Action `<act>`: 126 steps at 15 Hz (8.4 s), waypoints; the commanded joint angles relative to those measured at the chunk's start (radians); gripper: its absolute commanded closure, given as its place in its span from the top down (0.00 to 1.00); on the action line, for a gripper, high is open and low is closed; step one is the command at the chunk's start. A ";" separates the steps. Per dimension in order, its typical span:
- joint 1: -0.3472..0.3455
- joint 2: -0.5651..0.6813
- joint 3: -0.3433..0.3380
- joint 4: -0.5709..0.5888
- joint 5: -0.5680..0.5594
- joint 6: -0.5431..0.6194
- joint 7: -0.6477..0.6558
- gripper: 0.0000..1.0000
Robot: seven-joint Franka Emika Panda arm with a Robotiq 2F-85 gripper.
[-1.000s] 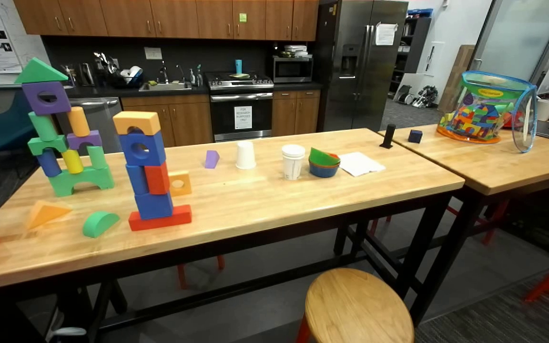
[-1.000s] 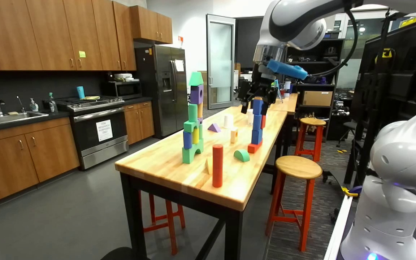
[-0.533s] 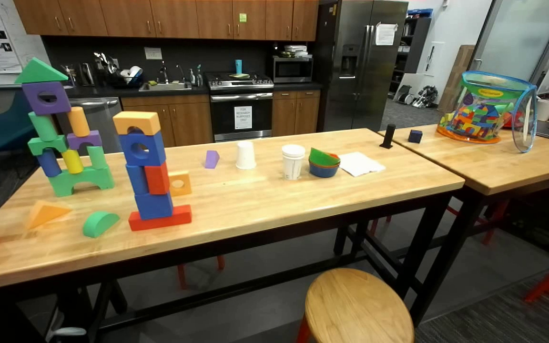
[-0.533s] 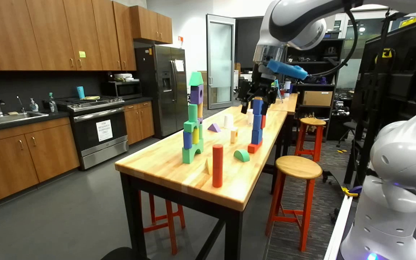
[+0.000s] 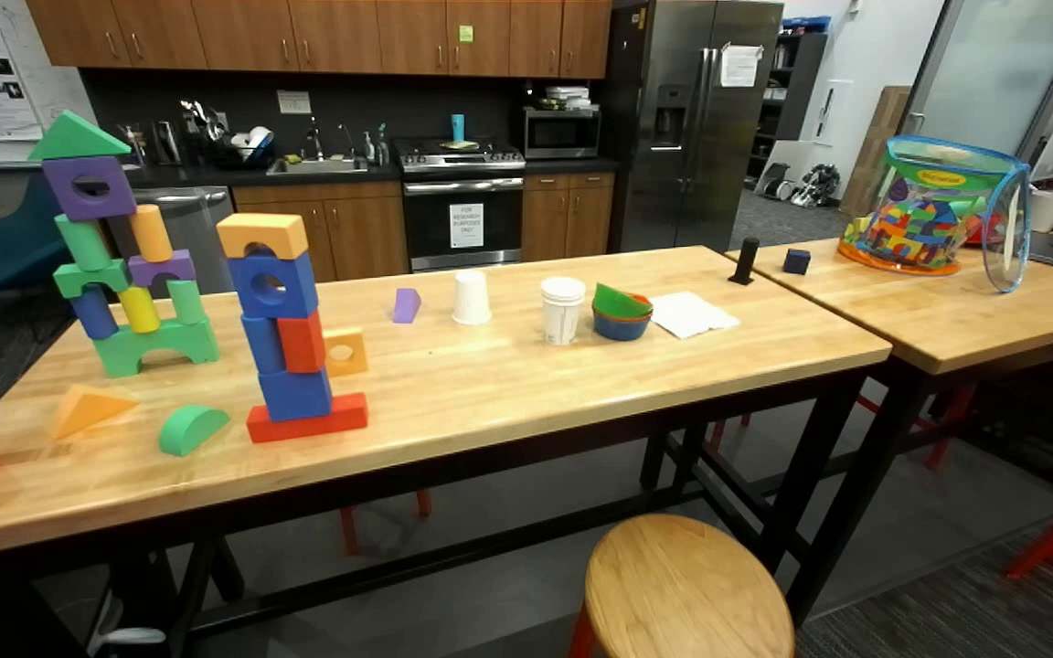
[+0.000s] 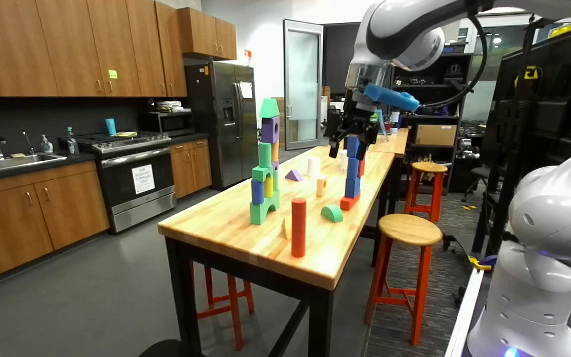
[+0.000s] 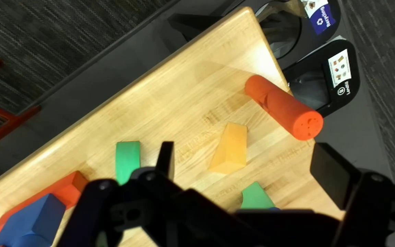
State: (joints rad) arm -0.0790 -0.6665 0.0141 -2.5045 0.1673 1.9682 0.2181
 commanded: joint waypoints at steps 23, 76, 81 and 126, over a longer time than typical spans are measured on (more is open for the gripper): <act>-0.026 0.285 0.067 0.139 -0.077 0.080 0.489 1.00; 0.097 0.599 0.083 0.296 -0.258 0.171 0.535 1.00; 0.101 0.607 0.079 0.294 -0.235 0.163 0.523 1.00; 0.153 0.694 0.084 0.256 -0.166 0.259 0.598 1.00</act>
State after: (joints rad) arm 0.0640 0.0232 0.1104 -2.2517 0.0005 2.2247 0.8158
